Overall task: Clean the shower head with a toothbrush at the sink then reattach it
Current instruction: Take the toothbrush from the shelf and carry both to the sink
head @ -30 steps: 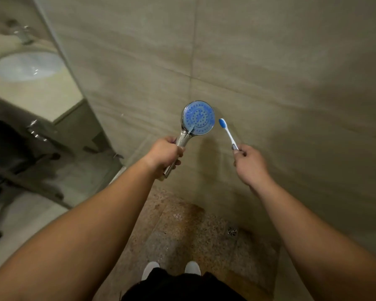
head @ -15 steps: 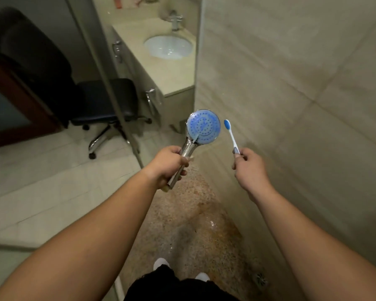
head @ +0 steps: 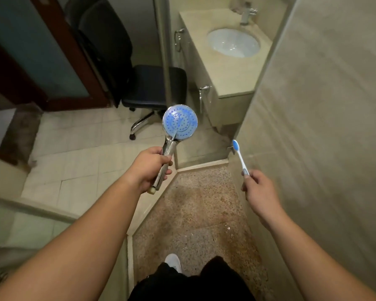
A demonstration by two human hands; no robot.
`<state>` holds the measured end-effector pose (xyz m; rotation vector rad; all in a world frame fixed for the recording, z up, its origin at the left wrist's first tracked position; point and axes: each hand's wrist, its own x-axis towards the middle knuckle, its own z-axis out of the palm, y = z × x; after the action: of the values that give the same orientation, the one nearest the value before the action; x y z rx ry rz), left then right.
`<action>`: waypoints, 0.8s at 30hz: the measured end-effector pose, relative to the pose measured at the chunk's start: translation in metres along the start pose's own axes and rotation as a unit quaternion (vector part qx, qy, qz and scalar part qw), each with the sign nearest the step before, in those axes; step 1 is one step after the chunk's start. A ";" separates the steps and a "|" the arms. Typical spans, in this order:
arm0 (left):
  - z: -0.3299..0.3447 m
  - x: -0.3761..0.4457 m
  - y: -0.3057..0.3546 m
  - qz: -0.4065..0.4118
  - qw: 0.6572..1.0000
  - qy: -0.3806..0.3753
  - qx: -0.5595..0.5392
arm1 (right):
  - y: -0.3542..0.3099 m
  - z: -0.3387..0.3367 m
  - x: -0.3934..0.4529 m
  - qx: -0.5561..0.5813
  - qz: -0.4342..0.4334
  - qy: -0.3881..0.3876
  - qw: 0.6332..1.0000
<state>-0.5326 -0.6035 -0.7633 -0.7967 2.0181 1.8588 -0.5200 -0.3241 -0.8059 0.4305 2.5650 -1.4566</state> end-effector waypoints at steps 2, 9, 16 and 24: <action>-0.014 0.006 -0.004 -0.011 0.999 0.027 -0.019 | 0.012 0.003 0.003 -0.002 0.012 -0.025 1.000; -0.039 0.009 -0.026 -0.039 0.988 0.134 -0.068 | 0.010 0.016 0.050 -0.041 0.007 -0.129 0.991; -0.047 -0.019 -0.077 -0.086 0.963 0.221 -0.128 | -0.055 0.064 0.116 -0.075 -0.074 -0.222 0.969; -0.074 -0.023 -0.106 -0.116 0.947 0.252 -0.164 | -0.147 0.135 0.127 -0.045 -0.133 -0.302 0.943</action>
<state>-0.4419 -0.6729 -0.8282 -1.6717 1.7715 2.0221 -0.6880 -0.4896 -0.7914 -0.3476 2.2181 -1.2759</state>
